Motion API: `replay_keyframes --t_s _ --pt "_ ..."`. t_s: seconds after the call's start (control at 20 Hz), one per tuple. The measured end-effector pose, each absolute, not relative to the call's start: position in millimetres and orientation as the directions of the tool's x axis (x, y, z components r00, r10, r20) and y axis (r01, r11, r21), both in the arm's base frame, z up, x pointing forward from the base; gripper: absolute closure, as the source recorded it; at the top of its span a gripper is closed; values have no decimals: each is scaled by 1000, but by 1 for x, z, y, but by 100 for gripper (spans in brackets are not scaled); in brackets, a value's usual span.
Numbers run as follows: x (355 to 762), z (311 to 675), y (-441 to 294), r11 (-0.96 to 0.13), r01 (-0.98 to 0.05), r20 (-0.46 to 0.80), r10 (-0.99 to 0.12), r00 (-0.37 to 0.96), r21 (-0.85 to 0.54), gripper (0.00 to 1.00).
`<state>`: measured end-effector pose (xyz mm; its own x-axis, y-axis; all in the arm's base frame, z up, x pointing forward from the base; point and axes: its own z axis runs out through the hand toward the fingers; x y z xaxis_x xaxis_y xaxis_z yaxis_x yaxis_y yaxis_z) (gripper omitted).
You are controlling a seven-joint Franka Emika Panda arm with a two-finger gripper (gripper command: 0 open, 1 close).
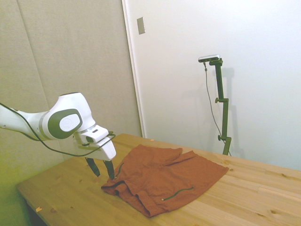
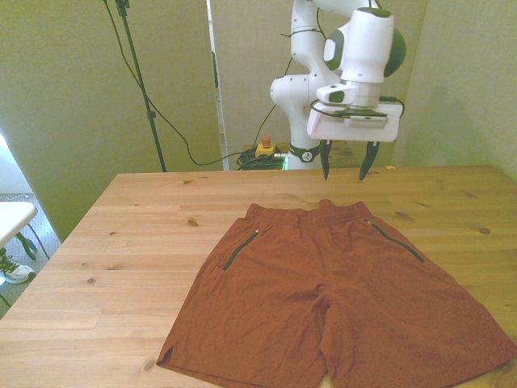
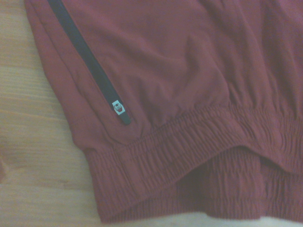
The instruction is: Fold the shorts
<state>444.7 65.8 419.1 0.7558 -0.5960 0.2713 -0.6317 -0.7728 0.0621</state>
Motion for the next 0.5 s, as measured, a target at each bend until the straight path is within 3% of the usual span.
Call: replay_keyframes --t_s 0.25,0.5 --pt "447 396 119 -811 -539 432 -413 802 227 0" --pt "432 373 160 -819 -471 471 -290 833 329 0"
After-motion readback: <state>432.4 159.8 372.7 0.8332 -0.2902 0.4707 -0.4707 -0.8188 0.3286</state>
